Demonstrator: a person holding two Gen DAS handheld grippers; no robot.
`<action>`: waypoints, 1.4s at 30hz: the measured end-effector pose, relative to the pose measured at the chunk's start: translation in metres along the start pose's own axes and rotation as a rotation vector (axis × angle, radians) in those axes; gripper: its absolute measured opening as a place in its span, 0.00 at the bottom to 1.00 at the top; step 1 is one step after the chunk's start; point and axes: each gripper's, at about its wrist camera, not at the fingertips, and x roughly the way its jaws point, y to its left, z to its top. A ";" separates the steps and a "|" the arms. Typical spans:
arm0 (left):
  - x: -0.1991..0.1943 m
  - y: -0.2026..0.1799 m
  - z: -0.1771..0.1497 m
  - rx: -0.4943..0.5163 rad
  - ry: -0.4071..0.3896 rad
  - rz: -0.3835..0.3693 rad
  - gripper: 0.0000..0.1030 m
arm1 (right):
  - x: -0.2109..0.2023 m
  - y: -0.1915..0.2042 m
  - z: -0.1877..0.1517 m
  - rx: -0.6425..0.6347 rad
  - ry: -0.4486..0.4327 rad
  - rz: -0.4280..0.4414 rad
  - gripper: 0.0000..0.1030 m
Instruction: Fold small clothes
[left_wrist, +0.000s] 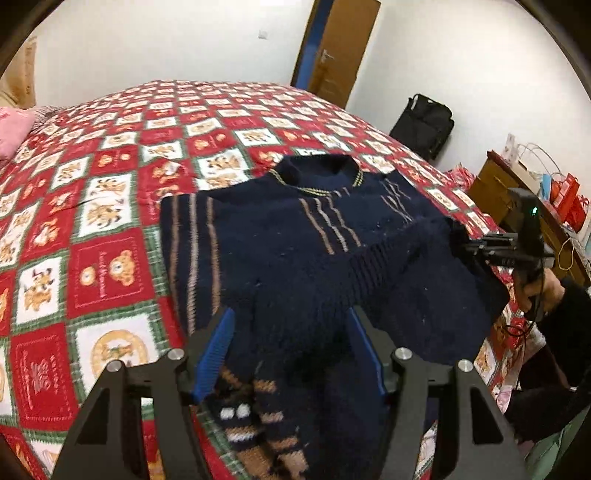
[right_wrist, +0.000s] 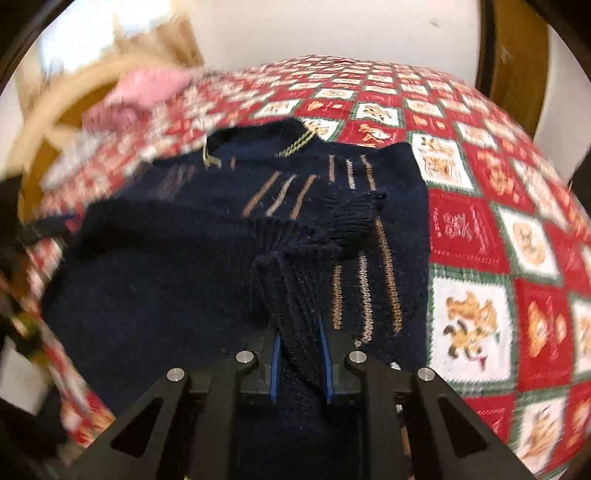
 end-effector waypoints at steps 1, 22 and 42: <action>0.004 -0.002 0.003 0.011 0.004 0.001 0.63 | -0.004 -0.005 -0.001 0.033 -0.014 0.015 0.17; 0.009 -0.016 -0.011 -0.153 -0.055 -0.003 0.12 | -0.011 -0.013 -0.020 0.226 -0.076 0.058 0.17; -0.044 0.002 0.067 -0.258 -0.346 0.035 0.11 | -0.080 -0.002 0.088 0.173 -0.362 0.095 0.16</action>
